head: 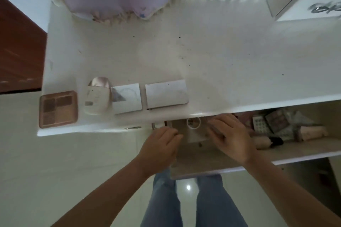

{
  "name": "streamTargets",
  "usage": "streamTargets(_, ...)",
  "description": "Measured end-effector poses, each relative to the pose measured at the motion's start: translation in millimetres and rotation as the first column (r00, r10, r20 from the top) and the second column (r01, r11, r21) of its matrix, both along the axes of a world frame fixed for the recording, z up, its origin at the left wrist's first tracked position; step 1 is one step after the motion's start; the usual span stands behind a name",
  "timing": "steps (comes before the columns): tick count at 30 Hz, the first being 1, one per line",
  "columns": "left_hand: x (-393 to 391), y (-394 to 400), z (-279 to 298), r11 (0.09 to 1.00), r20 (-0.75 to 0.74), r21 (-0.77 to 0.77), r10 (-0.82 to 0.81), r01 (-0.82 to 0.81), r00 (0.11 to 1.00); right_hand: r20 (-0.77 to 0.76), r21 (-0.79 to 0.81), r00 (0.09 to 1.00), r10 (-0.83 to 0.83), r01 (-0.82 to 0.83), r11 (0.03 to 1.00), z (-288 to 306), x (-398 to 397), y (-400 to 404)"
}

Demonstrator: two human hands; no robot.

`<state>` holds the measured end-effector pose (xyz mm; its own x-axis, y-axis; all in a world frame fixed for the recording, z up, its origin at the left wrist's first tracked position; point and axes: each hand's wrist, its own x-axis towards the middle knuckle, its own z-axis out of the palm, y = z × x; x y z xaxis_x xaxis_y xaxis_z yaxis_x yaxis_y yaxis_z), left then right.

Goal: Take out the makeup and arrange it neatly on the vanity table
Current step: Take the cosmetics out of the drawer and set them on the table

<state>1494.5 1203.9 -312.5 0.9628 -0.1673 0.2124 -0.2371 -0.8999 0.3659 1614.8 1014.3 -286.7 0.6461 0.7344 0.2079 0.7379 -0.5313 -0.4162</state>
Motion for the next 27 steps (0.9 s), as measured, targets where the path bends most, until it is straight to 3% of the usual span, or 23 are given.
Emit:
streamTargets(2,9,-37,-18,0.998,-0.239,-0.038,0.032,-0.042,0.97,-0.117,-0.186,0.986,-0.123,0.1,0.977,-16,-8,-40)
streamTargets(5,40,-77,-46,0.974,-0.53,0.066,0.218,-0.216,0.82,-0.323,-0.437,0.873,-0.367,0.206,0.875,-41,0,-73)
streamTargets(10,81,-103,-77,0.91,-0.652,0.328,0.412,-0.253,0.637,-0.338,-0.695,0.747,-0.573,0.212,0.687,-84,20,-62)
streamTargets(14,80,-104,-86,0.875,-0.672,0.403,0.482,-0.268,0.563,-0.222,-0.772,0.752,-0.621,0.254,0.583,-106,22,-45)
streamTargets(17,67,-111,-87,0.889,-0.714,0.362,0.458,-0.281,0.529,-0.241,-0.759,0.727,-0.643,0.272,0.591,-112,25,-45)
streamTargets(20,54,-118,-76,0.888,-0.704,0.298,0.452,-0.35,0.547,-0.398,-0.651,0.664,-0.633,0.282,0.705,-104,27,-54)
streamTargets(24,41,-125,-31,0.855,-0.554,0.129,0.482,-0.502,0.679,-0.618,-0.374,0.676,-0.401,0.196,0.907,-59,25,-76)
streamTargets(27,38,-120,8,0.834,-0.356,0.013,0.52,-0.552,0.776,-0.669,-0.157,0.726,-0.158,0.07,0.985,-13,29,-87)
